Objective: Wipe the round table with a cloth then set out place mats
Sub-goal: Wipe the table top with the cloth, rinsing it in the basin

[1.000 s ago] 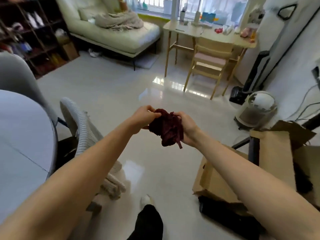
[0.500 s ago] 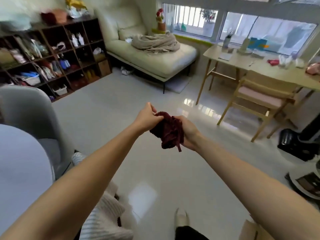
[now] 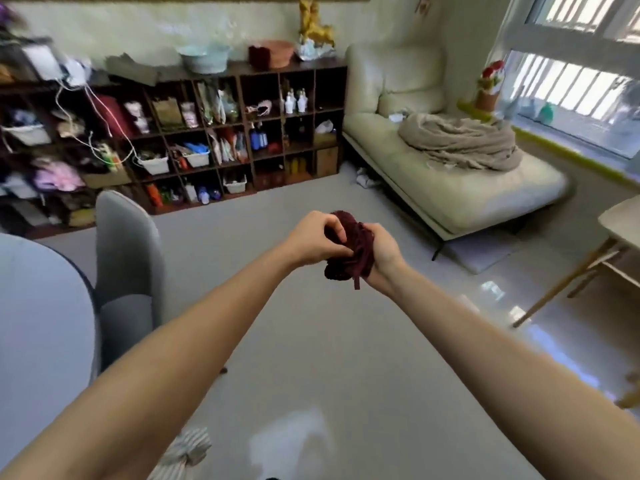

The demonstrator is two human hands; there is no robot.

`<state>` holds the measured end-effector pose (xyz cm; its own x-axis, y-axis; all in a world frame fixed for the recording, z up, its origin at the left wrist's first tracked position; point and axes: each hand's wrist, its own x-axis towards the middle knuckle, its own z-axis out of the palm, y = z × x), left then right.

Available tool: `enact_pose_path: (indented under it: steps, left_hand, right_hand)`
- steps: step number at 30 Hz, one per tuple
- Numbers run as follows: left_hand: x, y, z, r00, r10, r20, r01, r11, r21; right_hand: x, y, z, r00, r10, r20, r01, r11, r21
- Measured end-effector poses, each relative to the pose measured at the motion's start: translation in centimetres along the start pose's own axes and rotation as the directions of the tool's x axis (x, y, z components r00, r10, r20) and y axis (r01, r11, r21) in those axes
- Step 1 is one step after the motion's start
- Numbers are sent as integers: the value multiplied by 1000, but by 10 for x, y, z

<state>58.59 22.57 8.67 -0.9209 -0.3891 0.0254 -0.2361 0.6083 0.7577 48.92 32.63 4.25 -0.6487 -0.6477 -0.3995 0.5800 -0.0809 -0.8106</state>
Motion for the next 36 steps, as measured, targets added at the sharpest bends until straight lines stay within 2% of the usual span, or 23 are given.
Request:
enact_pose_path:
  steps: [3, 6, 11, 19, 22, 31, 36]
  left_hand:
    - [60, -36, -33, 996, -68, -55, 71, 996, 51]
    - [130, -69, -79, 989, -102, -104, 111, 990, 88]
    - [256, -120, -165, 987, -140, -82, 152, 975, 160]
    - [442, -177, -249, 965, -190, -181, 188, 982, -28]
    - [515, -212, -282, 954, -200, -225, 208, 978, 13]
    - [713, -315, -417, 865, -311, -395, 308, 949, -71]
    - [784, -377, -496, 800, -377, -467, 352, 925, -143]
  right_hand:
    - [73, -16, 33, 993, 71, 95, -68, 997, -36]
    - [156, -42, 78, 984, 76, 162, -70, 997, -45]
    - [288, -84, 152, 982, 85, 170, -68, 993, -100]
    - [477, -169, 216, 981, 93, 170, -82, 994, -71]
    - [564, -189, 248, 979, 97, 179, -83, 993, -88]
    - [807, -260, 378, 935, 111, 338, -76, 990, -117]
    - [907, -277, 470, 870, 164, 465, -110, 984, -141]
